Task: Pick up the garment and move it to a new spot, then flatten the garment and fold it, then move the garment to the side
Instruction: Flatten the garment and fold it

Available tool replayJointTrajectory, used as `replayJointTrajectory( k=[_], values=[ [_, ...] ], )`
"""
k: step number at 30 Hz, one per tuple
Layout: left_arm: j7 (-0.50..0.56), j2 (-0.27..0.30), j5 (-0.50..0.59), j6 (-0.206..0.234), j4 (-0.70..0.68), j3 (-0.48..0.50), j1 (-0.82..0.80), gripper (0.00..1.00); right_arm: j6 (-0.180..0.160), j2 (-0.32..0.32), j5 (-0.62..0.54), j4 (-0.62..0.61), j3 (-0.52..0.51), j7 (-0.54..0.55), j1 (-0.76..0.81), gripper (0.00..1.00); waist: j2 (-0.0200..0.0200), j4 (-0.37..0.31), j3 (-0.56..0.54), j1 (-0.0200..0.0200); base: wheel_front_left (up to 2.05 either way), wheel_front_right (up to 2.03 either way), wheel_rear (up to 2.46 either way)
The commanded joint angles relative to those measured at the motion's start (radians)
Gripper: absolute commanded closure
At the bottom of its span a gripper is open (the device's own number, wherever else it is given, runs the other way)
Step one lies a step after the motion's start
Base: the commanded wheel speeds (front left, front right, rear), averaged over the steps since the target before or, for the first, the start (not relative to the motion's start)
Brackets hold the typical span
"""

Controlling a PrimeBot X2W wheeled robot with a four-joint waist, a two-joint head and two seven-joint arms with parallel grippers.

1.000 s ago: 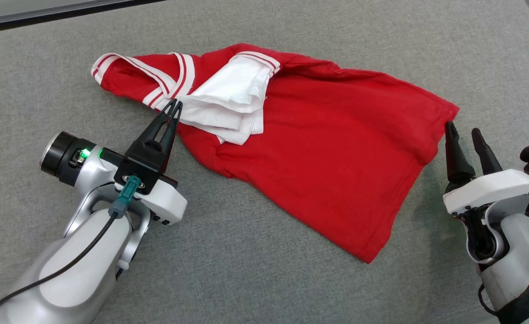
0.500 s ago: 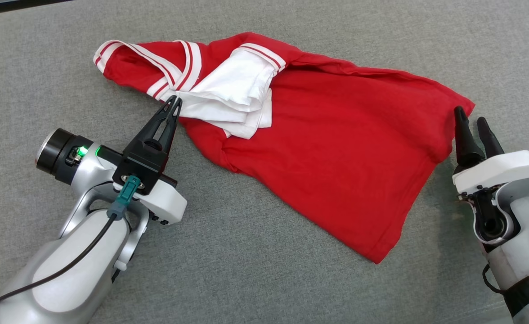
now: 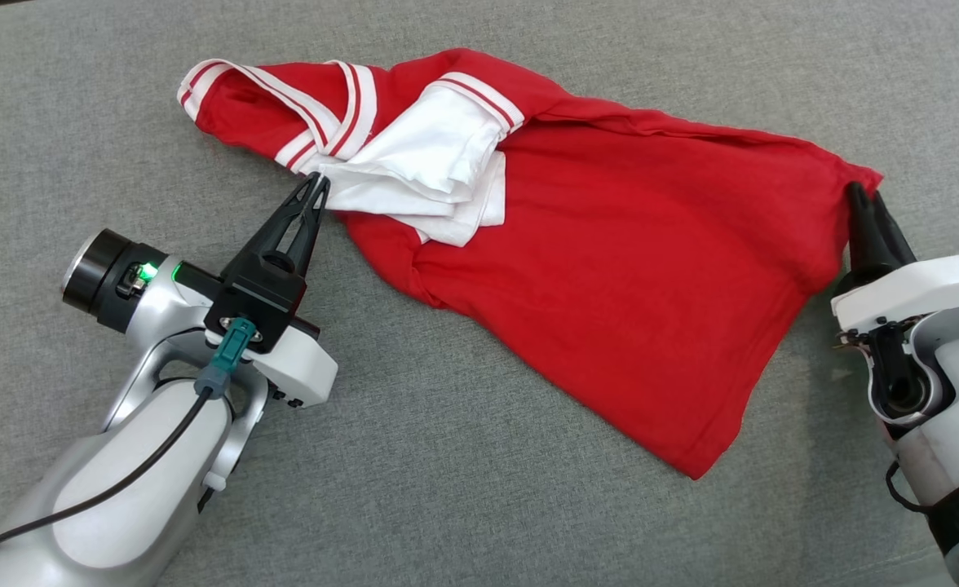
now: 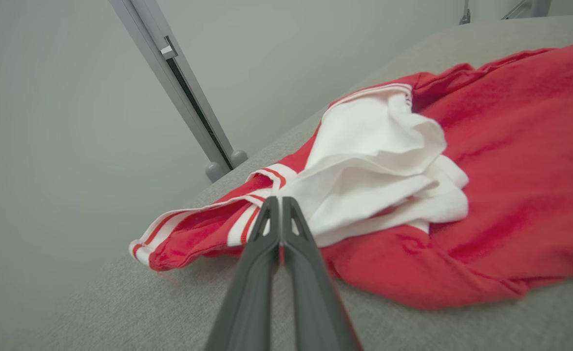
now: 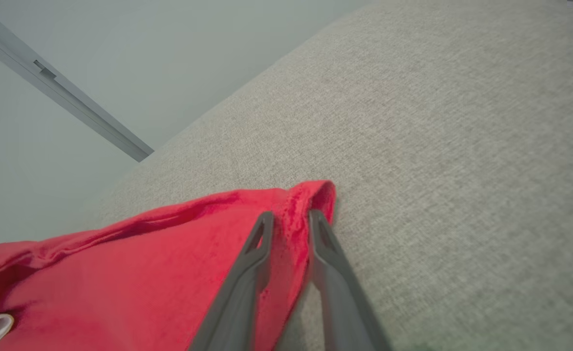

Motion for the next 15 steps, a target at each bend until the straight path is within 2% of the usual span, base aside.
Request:
replayJointTrajectory(
  k=[1, 6, 7, 8, 10, 15],
  values=[
    [-0.001, 0.009, 0.007, 0.005, -0.004, 0.0, -0.013, 1.0, 0.0, -0.009, 0.006, 0.007, 0.002, -0.011, -0.012, 0.65, 0.0, 0.001, 0.001, 0.0, 0.0, 0.0, 0.0],
    [0.006, 0.016, 0.011, 0.008, -0.008, -0.004, -0.017, 1.0, 0.0, -0.016, 0.034, 0.029, 0.018, -0.027, -0.033, 0.61, 0.0, 0.005, 0.009, 0.0, 0.0, 0.0, 0.0],
    [0.007, 0.016, 0.009, 0.009, -0.009, -0.004, -0.018, 1.0, 0.0, -0.018, 0.039, 0.033, 0.022, -0.029, -0.036, 0.65, 0.0, 0.006, 0.01, 0.0, 0.0, 0.0, 0.0],
    [0.007, 0.016, 0.008, 0.009, -0.01, -0.004, -0.02, 1.0, 0.0, -0.02, 0.045, 0.036, 0.027, -0.03, -0.039, 0.74, 0.0, 0.007, 0.012, 0.0, 0.0, 0.0, 0.0],
    [0.008, 0.018, 0.006, 0.011, -0.01, -0.004, -0.021, 1.0, 0.0, -0.021, 0.053, 0.04, 0.036, -0.035, -0.044, 1.0, 0.0, 0.009, 0.014, 0.0, 0.0, 0.0, 0.0],
    [-0.006, 0.016, -0.009, 0.016, -0.005, 0.009, -0.023, 1.0, 0.0, -0.038, 0.076, 0.019, 0.056, -0.045, -0.053, 1.0, 0.0, 0.011, 0.003, 0.0, 0.0, 0.0, 0.0]
  ],
)
